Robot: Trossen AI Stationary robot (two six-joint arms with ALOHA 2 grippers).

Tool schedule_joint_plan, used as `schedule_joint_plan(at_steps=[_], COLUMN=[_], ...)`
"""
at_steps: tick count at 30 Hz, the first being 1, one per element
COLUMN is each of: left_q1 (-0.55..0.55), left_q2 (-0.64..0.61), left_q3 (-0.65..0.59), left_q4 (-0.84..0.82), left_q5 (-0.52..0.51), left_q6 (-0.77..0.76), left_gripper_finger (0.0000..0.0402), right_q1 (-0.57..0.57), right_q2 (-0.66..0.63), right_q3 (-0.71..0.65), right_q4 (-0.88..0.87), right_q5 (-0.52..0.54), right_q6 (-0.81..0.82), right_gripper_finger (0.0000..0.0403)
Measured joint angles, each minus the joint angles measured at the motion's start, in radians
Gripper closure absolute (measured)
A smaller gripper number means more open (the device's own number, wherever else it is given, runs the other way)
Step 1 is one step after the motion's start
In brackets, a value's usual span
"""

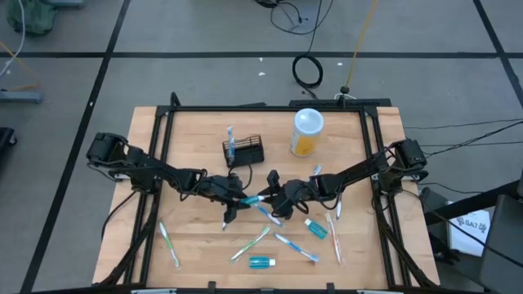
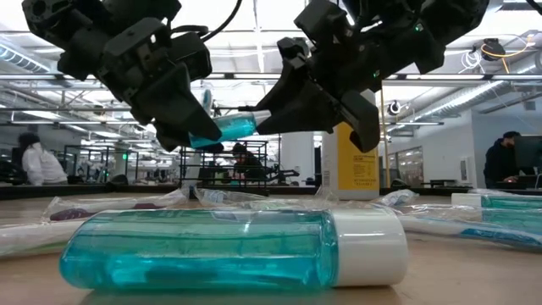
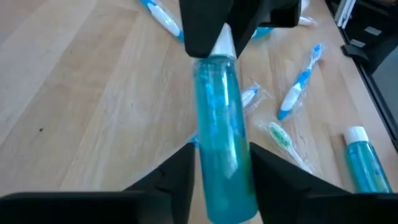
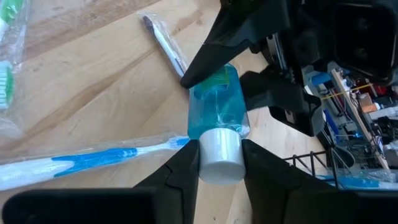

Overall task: Pick & Place toothbrushing station
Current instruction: Put the blue mouthwash into the black mesh organizer

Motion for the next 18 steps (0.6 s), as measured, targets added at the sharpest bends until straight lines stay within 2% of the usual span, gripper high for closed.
schedule_joint_plan(at_steps=[4, 7, 14, 18], left_q1=[0.0, 0.0, 0.0, 0.0], left_q2=[0.0, 0.0, 0.0, 0.0], left_q3=[0.0, 0.0, 0.0, 0.0], left_q4=[0.004, 0.004, 0.006, 0.006], left_q5=[-0.003, -0.005, -0.023, -0.059], left_q6=[-0.006, -0.015, -0.036, -0.037], left_gripper_finger=[0.0303, 0.0316, 0.0301, 0.0297], right_q1=[-0.002, -0.009, -0.02, -0.02], right_q2=[0.0, 0.0, 0.003, 0.003], right_q3=[0.0, 0.0, -0.002, -0.002], right_q4=[0.0, 0.006, 0.032, 0.03], right_q5=[0.001, 0.002, 0.001, 0.078], right_q6=[-0.001, 0.027, 0.149, 0.169], right_gripper_finger=[0.0297, 0.0296, 0.0281, 0.0253])
